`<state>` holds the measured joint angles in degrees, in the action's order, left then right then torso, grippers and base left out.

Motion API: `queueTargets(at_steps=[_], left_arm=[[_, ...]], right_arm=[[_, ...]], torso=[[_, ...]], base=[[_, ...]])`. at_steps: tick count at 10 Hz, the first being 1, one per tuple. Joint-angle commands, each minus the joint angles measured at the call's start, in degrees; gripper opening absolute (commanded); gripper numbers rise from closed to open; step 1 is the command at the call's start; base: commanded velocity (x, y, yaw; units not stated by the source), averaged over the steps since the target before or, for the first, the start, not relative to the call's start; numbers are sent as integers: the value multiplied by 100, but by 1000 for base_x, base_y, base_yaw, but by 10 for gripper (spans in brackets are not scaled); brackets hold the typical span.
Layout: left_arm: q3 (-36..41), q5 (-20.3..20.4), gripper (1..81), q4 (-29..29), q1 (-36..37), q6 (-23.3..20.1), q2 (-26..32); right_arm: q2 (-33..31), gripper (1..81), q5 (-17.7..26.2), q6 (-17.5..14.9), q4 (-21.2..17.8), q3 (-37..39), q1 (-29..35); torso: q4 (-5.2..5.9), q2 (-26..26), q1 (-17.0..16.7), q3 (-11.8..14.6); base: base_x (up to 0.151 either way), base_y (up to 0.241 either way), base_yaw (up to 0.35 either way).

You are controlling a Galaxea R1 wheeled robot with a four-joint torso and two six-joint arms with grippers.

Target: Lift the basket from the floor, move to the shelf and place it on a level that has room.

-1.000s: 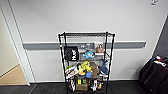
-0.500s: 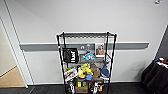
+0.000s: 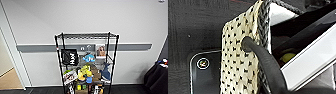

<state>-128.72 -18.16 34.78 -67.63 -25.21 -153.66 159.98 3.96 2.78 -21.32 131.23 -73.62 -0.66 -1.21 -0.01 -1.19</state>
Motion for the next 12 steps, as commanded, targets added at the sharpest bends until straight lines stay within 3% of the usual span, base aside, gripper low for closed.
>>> queueTargets(at_steps=[1,12], left_arm=[[40,-416,10,90,606,-1,134],[40,-416,10,90,606,-1,116]], right_arm=[[-86,10,298,-6,5,-125,537],[-104,10,299,-14,6,-99,527]], torso=[[0,0,1,0],[0,0,1,0]], base=[[136,0,0],[137,0,0]])
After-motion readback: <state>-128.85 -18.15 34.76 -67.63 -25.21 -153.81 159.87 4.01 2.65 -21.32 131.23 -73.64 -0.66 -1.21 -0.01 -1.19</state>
